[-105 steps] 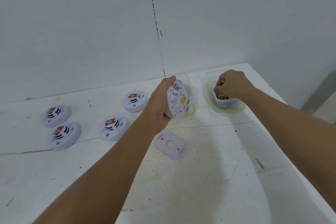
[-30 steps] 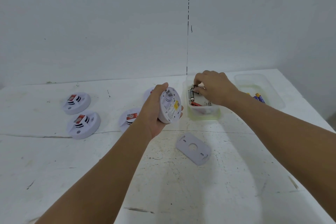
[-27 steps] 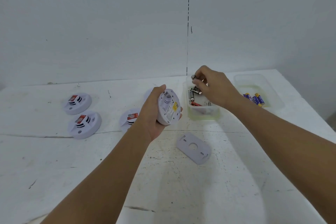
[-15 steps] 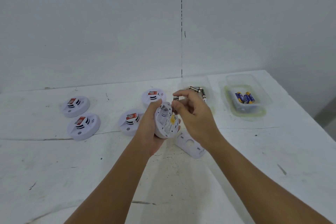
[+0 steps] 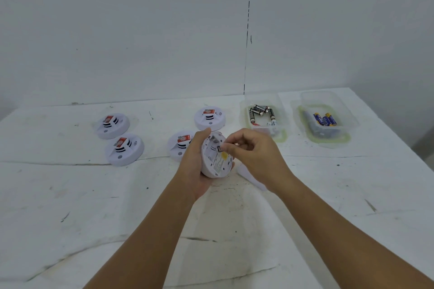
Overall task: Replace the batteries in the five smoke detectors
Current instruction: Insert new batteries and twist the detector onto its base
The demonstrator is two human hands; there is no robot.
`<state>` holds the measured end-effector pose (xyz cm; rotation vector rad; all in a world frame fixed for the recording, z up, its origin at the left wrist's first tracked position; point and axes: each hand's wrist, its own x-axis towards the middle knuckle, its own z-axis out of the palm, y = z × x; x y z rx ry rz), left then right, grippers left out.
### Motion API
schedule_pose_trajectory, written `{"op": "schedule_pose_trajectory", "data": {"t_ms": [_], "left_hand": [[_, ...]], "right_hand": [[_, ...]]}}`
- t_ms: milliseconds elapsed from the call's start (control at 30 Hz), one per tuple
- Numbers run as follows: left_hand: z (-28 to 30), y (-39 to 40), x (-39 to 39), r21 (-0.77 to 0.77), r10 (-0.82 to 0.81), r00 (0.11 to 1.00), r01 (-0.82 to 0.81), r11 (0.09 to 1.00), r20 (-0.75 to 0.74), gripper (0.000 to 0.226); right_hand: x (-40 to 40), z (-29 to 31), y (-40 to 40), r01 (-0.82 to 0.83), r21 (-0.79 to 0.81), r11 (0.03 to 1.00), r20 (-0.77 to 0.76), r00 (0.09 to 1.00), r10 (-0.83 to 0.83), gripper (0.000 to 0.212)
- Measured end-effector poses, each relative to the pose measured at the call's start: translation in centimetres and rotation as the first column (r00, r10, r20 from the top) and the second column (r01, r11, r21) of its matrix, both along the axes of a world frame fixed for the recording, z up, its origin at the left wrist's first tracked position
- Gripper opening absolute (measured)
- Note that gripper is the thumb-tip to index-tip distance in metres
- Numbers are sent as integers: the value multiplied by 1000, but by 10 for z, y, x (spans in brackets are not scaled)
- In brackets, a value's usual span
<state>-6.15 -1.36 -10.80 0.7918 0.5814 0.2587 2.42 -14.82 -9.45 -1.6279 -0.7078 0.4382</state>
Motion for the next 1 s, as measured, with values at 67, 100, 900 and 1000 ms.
{"op": "schedule_pose_trajectory", "data": {"t_ms": [67,100,900,1000], "left_hand": [[1,1,-3,7,-7,1000,7,1000,7,35],[2,1,-4,12,-11,1000,11,1000,12,35],[5,0,-3,-49,-92,992,97,994,84,35],[4,-2,-2,-58,-104,990,110,992,91,36]], "right_hand": [[1,0,1,-9,-9,1000,8,1000,9,5],[1,0,1,-16,-8,1000,7,1000,16,6],[-8,-16,7,-23,146,989,-123,992,41,36],[-6,-14,6,-18,161,987,-143,989,42,34]]}}
